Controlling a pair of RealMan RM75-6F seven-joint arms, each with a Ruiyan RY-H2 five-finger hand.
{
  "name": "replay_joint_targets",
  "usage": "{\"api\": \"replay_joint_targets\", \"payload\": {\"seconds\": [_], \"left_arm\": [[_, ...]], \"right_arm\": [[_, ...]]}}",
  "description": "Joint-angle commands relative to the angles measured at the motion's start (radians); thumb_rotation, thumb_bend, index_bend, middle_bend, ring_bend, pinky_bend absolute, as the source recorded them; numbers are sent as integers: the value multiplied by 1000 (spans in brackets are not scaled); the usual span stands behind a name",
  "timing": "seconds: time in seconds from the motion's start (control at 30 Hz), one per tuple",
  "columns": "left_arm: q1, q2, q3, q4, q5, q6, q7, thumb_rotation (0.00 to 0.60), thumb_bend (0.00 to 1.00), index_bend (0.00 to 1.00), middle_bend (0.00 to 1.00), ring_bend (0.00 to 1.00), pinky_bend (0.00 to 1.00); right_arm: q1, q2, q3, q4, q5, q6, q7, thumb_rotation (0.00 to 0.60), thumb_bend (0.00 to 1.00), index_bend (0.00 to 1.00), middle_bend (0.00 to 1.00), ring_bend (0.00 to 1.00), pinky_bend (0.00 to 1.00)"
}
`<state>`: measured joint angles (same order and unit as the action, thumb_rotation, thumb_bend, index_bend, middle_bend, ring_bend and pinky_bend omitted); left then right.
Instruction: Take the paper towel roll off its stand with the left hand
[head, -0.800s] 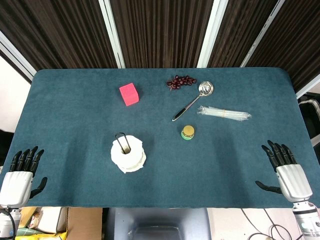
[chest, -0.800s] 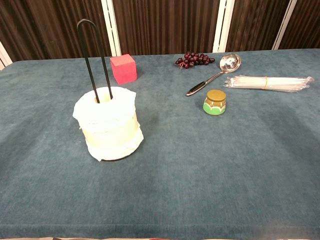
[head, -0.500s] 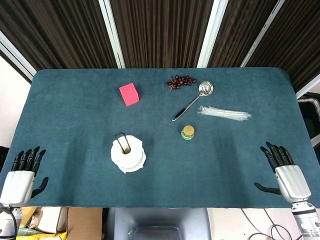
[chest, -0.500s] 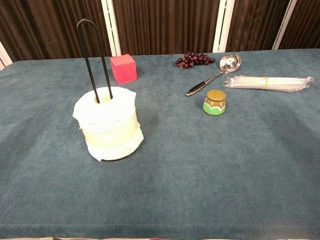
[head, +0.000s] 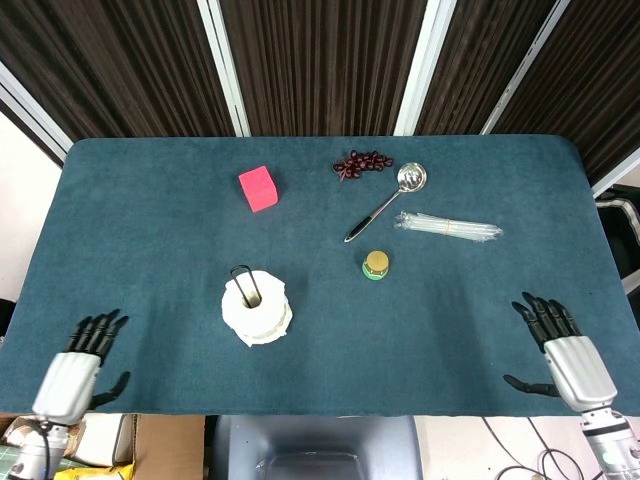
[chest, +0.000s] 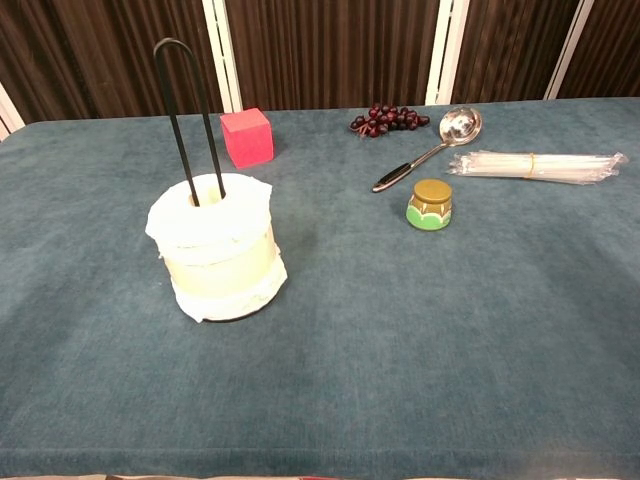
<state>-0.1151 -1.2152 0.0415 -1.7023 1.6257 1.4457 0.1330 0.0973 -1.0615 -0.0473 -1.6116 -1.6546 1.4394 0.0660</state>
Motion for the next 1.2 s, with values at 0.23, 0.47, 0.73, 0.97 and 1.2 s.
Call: {"api": "replay_joint_targets", "payload": {"seconds": [0.23, 0.47, 0.73, 0.97, 1.2], "left_arm": [[-78, -174, -33, 66, -6, -94, -84, 600, 375, 0, 0, 0, 62], [-142, -292, -92, 129, -130, -211, -36, 600, 374, 0, 0, 0, 62], [-185, -334, -125, 127, -204, -270, -40, 600, 373, 0, 0, 0, 62], [-214, -296, -129, 39, -230, -326, -130, 600, 374, 0, 0, 0, 62], [-260, -348, -153, 75, -244, -357, -171, 600, 376, 0, 0, 0, 62]], "right_arm": [[3, 34, -23, -6, -38, 2, 59, 600, 158, 0, 0, 0, 0], [0, 41, -31, -1, -58, 16, 80, 600, 158, 0, 0, 0, 0], [8, 45, -35, -4, -53, -6, 82, 600, 158, 0, 0, 0, 0], [9, 42, -36, -4, -53, -8, 77, 600, 158, 0, 0, 0, 0], [10, 39, -43, 1, -68, -7, 77, 600, 158, 0, 0, 0, 0]]}}
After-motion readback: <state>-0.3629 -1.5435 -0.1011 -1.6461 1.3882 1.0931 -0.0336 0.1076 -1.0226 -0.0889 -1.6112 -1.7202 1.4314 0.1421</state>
